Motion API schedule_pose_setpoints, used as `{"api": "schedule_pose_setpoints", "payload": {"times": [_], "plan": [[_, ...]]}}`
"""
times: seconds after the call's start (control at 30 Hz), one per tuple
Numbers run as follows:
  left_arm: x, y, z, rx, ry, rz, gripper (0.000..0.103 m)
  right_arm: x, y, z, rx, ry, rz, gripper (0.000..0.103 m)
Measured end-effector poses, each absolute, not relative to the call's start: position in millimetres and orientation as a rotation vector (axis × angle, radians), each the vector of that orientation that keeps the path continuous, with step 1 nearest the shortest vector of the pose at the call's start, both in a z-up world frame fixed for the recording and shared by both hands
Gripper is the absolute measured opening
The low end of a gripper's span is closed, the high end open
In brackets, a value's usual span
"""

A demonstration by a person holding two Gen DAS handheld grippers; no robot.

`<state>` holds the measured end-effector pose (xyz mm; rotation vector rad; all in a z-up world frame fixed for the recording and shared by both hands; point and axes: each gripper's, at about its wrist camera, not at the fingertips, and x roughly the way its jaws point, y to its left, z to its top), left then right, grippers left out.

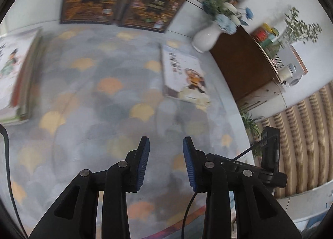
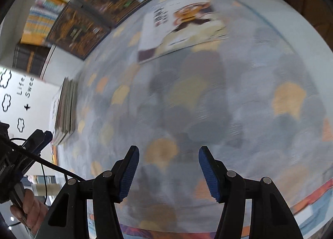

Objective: Organize books

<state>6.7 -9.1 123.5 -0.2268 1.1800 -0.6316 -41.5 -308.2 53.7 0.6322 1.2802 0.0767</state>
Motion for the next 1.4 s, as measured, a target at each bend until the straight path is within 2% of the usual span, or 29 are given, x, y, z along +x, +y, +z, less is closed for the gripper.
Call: {"api": "schedule_pose_setpoints", "payload": {"times": [0.33, 0.43, 0.5, 0.6, 0.77, 0.93, 1.4], "plan": [[31.6, -85.7, 118.4, -0.211, 1.176, -0.612, 0.031, -12.9, -363.1, 46.6, 0.592, 1.304, 0.101, 0.058], [47.6, -101.5, 107.9, -0.195, 1.187, -0.589, 0.032, 6.4, -375.7, 48.9, 0.566, 1.281, 0.100, 0.058], [63.6, -114.5, 93.4, -0.140, 1.180, -0.557, 0.036, 19.7, -383.4, 46.7, 0.571, 1.264, 0.099, 0.058], [88.9, -127.5, 65.7, -0.029, 1.171, -0.444, 0.035, 51.7, -395.5, 36.2, 0.574, 1.251, 0.051, 0.058], [118.7, -130.0, 38.6, -0.175, 1.258, -0.443, 0.035, 79.6, -399.4, 31.7, 0.539, 1.225, 0.016, 0.058], [131.1, -141.4, 31.0, -0.167, 1.269, -0.453, 0.035, 99.0, -389.5, 33.3, 0.432, 1.174, 0.006, 0.050], [157.7, -151.2, 10.2, -0.202, 1.268, -0.447, 0.037, 131.8, -385.4, 11.6, 0.401, 1.137, -0.048, 0.049]]}}
